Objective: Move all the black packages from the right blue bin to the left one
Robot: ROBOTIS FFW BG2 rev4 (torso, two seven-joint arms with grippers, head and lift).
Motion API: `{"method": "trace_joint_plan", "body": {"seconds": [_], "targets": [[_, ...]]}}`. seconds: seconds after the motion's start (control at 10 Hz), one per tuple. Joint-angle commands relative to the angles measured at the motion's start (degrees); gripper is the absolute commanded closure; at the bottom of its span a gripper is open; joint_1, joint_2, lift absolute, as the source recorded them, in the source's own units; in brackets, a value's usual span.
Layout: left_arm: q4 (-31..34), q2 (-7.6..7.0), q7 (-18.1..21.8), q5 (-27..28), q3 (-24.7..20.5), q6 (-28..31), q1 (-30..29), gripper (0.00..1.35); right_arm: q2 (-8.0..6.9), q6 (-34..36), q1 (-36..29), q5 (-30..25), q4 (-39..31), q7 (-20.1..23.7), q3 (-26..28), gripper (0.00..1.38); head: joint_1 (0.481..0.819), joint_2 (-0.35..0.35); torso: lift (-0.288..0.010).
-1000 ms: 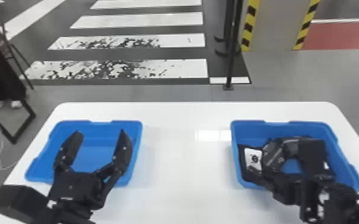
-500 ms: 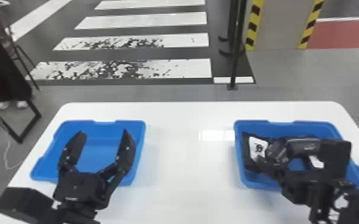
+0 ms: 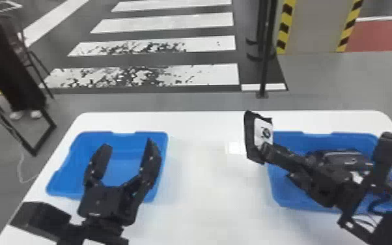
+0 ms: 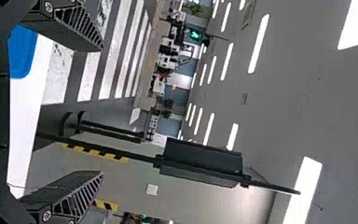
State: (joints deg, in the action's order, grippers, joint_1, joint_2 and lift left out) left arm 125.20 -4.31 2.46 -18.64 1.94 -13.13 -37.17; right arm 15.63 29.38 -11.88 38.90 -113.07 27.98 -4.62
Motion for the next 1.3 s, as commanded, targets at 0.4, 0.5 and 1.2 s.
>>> {"method": "trace_joint_plan", "body": {"seconds": [0.4, 0.5, 1.2], "targets": [[0.2, -3.16, 6.9, -10.4, 7.4, 10.9, 6.0, 0.11, 2.56, -2.9, 4.7, 10.0, 2.2, 0.2, -14.7, 1.14, 0.695, 0.204, -0.132], [0.2, -3.07, 6.9, -8.2, 6.9, 11.7, 6.1, 0.11, 2.65, -2.9, 5.3, 10.6, 2.3, 0.0, -15.7, 1.14, 0.695, 0.203, -0.132], [5.1, -2.90, 1.3, -3.4, 5.5, 21.4, 3.4, 1.22, 3.18, -2.9, 7.0, 13.0, 3.9, -0.6, -19.1, 1.14, 0.695, 0.261, -0.132]]}}
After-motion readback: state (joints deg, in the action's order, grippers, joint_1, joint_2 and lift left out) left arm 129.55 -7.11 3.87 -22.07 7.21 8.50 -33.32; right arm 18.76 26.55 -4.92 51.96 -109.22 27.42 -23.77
